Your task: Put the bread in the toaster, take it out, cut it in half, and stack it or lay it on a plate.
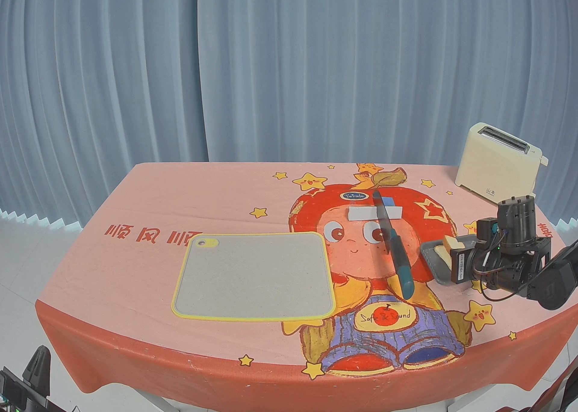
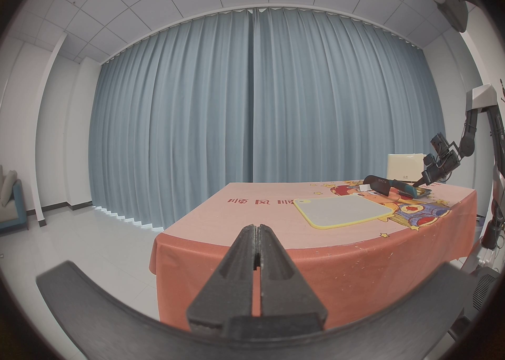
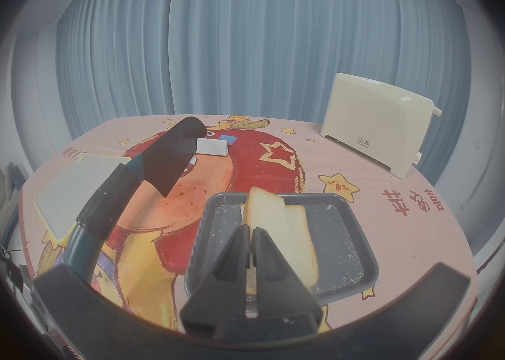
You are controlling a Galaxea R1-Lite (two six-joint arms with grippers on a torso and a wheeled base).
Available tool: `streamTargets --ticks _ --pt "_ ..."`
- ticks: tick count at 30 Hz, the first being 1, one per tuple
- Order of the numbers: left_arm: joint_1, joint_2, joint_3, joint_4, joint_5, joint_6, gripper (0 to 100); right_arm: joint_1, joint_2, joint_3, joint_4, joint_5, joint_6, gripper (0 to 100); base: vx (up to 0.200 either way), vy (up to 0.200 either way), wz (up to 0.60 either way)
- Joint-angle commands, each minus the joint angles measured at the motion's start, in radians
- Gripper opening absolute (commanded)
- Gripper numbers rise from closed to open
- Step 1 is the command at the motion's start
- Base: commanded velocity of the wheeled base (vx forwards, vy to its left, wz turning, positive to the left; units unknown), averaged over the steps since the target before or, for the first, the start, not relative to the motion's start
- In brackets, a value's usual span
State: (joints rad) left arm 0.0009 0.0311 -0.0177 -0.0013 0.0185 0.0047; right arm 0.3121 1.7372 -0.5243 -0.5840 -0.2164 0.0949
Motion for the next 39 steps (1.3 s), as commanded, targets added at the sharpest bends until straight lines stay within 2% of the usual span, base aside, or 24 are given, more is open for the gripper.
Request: streamTargets --ticks 1,2,3,39 --pt "0.001 0.0 0.018 0.0 0.001 0.0 0 0.002 0.001 0.001 0.0 0.0 0.0 0 0.0 0.0 0.0" --pt "0.001 0.0 0.018 0.0 0.001 0.0 0 0.002 0.001 0.001 0.0 0.0 0.0 0 0.0 0.0 0.0" --pt "0.001 0.0 0.018 0.0 0.0 0.0 0 0.002 0.001 0.001 0.0 0.0 -0.001 100 0.0 0.0 0.0" --pt "0.001 0.0 0.018 0.0 0.0 0.0 0 0.001 -0.013 -0.005 -0.003 0.0 0.0 100 0.0 0.0 0.0"
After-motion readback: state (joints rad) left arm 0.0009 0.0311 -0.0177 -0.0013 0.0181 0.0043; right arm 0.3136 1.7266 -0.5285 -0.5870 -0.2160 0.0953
